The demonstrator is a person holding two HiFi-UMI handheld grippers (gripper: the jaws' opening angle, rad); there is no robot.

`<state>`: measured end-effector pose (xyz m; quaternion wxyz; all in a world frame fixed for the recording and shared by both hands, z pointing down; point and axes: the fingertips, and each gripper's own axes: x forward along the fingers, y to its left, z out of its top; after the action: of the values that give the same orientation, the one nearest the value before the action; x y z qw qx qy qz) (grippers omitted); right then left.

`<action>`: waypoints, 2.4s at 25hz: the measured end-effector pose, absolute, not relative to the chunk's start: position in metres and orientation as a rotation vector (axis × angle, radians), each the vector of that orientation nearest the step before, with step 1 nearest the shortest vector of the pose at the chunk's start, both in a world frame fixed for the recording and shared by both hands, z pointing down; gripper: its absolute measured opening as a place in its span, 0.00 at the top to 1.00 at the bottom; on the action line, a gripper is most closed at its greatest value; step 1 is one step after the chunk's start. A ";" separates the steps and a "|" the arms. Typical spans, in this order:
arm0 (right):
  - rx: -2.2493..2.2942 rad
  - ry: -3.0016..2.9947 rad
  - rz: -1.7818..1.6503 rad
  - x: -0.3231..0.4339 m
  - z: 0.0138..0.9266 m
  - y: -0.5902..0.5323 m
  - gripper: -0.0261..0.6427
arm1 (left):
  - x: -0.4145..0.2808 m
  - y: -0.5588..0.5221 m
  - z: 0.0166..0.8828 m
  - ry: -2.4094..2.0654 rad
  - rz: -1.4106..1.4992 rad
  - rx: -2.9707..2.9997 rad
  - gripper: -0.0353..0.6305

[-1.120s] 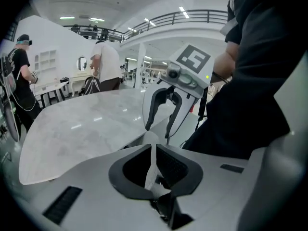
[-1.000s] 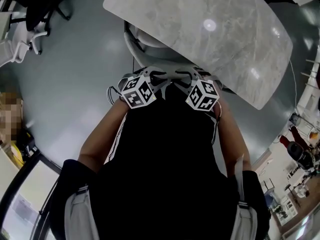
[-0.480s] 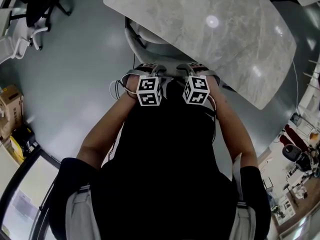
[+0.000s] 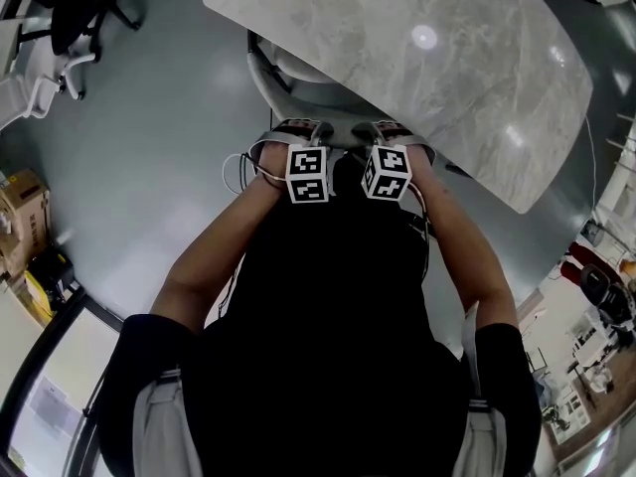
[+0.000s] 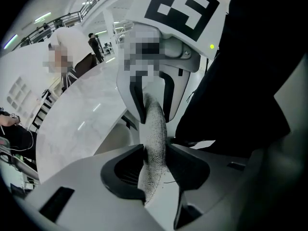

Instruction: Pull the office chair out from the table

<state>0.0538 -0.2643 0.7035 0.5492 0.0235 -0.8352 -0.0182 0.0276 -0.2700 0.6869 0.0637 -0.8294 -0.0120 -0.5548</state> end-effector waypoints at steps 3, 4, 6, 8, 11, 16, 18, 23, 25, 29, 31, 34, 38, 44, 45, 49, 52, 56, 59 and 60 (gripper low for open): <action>0.079 -1.970 -0.051 0.054 0.703 -0.268 0.73 | 0.029 -0.270 0.688 -0.044 -1.680 -2.503 0.71; 0.084 -1.966 -0.053 0.054 0.703 -0.268 0.74 | 0.028 -0.269 0.690 -0.050 -1.686 -2.497 0.71; 0.090 -1.958 -0.054 0.053 0.704 -0.268 0.75 | 0.028 -0.268 0.694 -0.067 -1.698 -2.475 0.72; 0.094 -1.955 -0.050 0.053 0.705 -0.268 0.76 | 0.027 -0.267 0.697 -0.072 -1.700 -2.460 0.72; 0.100 -1.953 -0.055 0.053 0.705 -0.267 0.77 | 0.027 -0.267 0.697 -0.060 -1.691 -2.482 0.76; 0.115 -1.946 -0.024 0.053 0.705 -0.267 0.80 | 0.028 -0.268 0.695 -0.083 -1.713 -2.535 0.79; 0.124 -1.956 0.023 0.053 0.704 -0.265 0.81 | 0.028 -0.265 0.694 -0.091 -1.718 -2.540 0.80; 0.109 -1.957 0.021 0.054 0.702 -0.265 0.81 | 0.029 -0.265 0.692 -0.084 -1.718 -2.545 0.82; 0.102 -1.959 0.020 0.054 0.703 -0.264 0.82 | 0.030 -0.265 0.693 -0.089 -1.731 -2.542 0.82; 0.094 -1.962 0.025 0.055 0.701 -0.263 0.82 | 0.030 -0.264 0.692 -0.093 -1.746 -2.534 0.82; 0.091 -1.966 0.027 0.055 0.700 -0.262 0.82 | 0.030 -0.264 0.691 -0.086 -1.753 -2.531 0.82; 0.084 -1.971 0.024 0.054 0.699 -0.261 0.82 | 0.029 -0.263 0.690 -0.069 -1.760 -2.528 0.82; 0.049 -1.974 0.032 0.060 0.698 -0.254 0.82 | 0.035 -0.255 0.689 -0.069 -1.773 -2.530 0.82; 0.012 -1.970 0.003 0.069 0.700 -0.238 0.82 | 0.043 -0.238 0.690 -0.057 -1.785 -2.533 0.82; 0.007 -1.970 -0.006 0.071 0.700 -0.235 0.82 | 0.045 -0.235 0.689 -0.047 -1.783 -2.535 0.82; -0.015 -1.971 -0.015 0.073 0.698 -0.221 0.82 | 0.048 -0.221 0.687 -0.016 -1.783 -2.547 0.82; -0.019 -1.965 -0.012 0.074 0.700 -0.211 0.83 | 0.048 -0.212 0.688 -0.005 -1.773 -2.558 0.82; -0.016 -1.939 -0.014 0.073 0.701 -0.191 0.83 | 0.047 -0.190 0.687 -0.034 -1.759 -2.564 0.82; 0.001 -1.930 0.008 0.067 0.700 -0.171 0.83 | 0.040 -0.170 0.686 -0.069 -1.763 -2.563 0.83; 0.009 -1.932 0.020 0.064 0.700 -0.165 0.83 | 0.038 -0.165 0.686 -0.077 -1.762 -2.566 0.82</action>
<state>0.0643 -0.1652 0.7000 0.5686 0.0039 -0.8225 0.0084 0.0379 -0.1649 0.6864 0.0138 -0.8240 -0.0246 -0.5659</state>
